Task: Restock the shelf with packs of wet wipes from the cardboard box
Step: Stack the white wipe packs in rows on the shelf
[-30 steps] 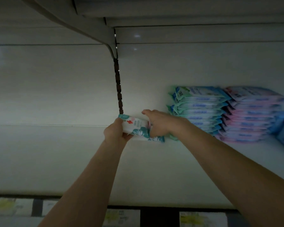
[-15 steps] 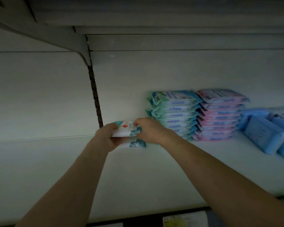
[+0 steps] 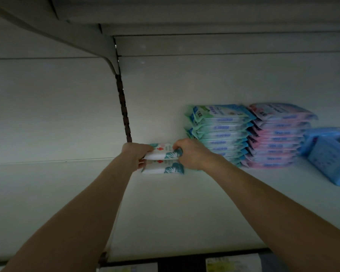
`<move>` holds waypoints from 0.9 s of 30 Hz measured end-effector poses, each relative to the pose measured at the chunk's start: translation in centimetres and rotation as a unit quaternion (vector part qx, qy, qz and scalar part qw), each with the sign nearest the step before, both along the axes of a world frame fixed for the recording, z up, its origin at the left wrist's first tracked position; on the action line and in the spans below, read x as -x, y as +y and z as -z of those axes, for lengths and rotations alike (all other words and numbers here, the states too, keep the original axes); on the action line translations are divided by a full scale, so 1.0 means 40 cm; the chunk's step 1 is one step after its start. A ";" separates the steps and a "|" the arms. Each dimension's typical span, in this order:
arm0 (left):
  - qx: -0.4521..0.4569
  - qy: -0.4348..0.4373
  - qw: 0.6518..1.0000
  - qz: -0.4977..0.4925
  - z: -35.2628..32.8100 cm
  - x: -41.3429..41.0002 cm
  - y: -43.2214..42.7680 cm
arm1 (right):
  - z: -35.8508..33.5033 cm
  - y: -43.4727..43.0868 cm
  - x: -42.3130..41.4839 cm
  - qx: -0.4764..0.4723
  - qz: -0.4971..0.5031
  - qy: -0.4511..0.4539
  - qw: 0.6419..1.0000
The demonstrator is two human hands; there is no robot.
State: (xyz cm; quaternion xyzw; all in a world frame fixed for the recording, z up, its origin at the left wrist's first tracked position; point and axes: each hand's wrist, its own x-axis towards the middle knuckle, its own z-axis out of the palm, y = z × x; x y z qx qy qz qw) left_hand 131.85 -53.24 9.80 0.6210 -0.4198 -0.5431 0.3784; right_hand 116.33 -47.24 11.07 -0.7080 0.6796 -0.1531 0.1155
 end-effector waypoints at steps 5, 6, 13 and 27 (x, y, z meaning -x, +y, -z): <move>0.073 -0.117 0.990 0.013 0.006 0.004 -0.018 | 0.034 -0.011 -0.023 0.009 0.001 0.048 0.999; 0.075 -0.137 0.988 0.018 0.013 0.006 -0.019 | 0.044 -0.014 -0.028 0.009 0.001 0.068 0.998; 0.020 -0.149 0.986 0.068 0.038 0.003 -0.020 | 0.069 -0.009 -0.045 0.037 -0.017 0.184 0.982; 0.034 -0.266 0.901 0.342 0.029 -0.017 -0.043 | 0.074 -0.006 -0.052 0.020 -0.013 0.266 0.964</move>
